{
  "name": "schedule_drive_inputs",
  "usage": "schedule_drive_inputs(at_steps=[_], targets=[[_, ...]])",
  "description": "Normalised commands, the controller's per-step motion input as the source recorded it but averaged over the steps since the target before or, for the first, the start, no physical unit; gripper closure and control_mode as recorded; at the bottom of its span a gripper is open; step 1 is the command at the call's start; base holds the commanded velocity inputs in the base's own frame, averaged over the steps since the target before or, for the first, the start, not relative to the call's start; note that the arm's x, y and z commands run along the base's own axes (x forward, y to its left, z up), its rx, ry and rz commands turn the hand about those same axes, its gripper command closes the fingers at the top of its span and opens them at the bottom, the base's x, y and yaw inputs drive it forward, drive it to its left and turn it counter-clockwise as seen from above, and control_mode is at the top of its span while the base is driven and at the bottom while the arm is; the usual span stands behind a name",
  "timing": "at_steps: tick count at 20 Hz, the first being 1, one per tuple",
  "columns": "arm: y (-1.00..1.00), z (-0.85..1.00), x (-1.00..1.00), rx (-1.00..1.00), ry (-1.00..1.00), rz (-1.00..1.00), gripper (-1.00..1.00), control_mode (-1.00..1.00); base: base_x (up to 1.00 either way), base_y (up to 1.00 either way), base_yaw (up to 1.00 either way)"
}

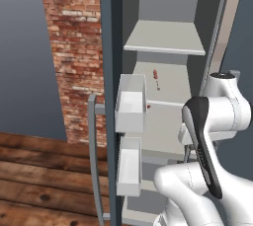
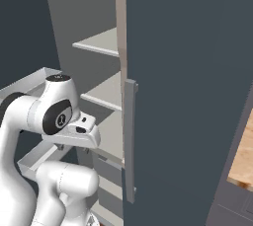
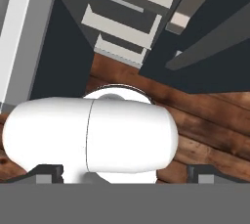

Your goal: Store the kebab skewer in the freezer for long-term storage. Close the freezer door after placing the cooked food.

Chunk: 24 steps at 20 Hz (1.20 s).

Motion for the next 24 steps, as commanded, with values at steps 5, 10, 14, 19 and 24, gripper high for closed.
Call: schedule_drive_inputs(at_steps=[5,10,14,19,24], targets=[[0.0,0.0,0.0,0.0,0.0,0.0,-1.0,-1.0,0.0,0.0,0.0],[0.0,0.0,0.0,0.0,0.0,0.0,-1.0,1.0,-0.27,-0.03,-0.02],[0.0,0.0,0.0,0.0,0.0,0.0,-1.0,1.0,-0.62,-0.17,-0.15],[0.0,0.0,0.0,0.0,0.0,0.0,-1.0,1.0,-0.69,-0.38,-0.24],[0.0,0.0,0.0,0.0,0.0,0.0,-1.0,1.0,-0.61,-0.45,-0.31]])
